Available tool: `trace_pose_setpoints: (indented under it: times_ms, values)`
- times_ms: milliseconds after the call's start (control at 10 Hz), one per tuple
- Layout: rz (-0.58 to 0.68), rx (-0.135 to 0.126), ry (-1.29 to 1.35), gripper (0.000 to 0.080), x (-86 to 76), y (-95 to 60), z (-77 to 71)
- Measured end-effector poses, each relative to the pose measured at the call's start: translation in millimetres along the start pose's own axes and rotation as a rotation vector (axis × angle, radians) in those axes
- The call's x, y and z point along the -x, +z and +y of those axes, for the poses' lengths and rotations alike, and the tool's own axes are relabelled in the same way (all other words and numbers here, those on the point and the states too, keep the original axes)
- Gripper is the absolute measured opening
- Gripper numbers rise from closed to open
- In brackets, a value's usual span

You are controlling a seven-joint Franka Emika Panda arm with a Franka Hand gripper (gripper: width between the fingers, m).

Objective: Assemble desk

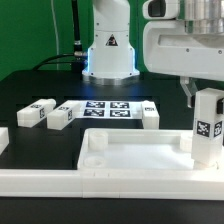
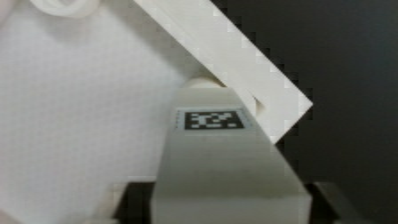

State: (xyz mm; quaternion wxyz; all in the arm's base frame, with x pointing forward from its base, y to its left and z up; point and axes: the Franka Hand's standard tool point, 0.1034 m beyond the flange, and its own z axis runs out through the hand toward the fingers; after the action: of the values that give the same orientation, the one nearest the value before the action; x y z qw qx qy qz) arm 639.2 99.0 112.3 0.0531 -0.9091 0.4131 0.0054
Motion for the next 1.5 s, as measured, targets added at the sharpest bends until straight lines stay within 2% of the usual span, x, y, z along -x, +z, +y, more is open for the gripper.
trace_pose_setpoints:
  times_ms: [100,200,300,600,1200,1300,1500]
  values:
    - [0.0,0.0,-0.046,0.0503,0.1,0.1,0.0]
    - [-0.002,0.002,-0.068,0.0503,0.7,-0.1,-0.2]
    - [-0.003,0.003,-0.125,0.0615,1.9,-0.3,-1.1]
    - [-0.003,0.001,-0.406,0.0648,2.8,0.3,-1.9]
    - [0.002,-0.001,-0.917,0.0649,2.4,2.1,-1.1]
    - [0.003,0.002,-0.967,0.0649,2.9,2.0,-1.5]
    - [0.019,0.036,-1.165,0.0649,2.6,0.6,-2.9]
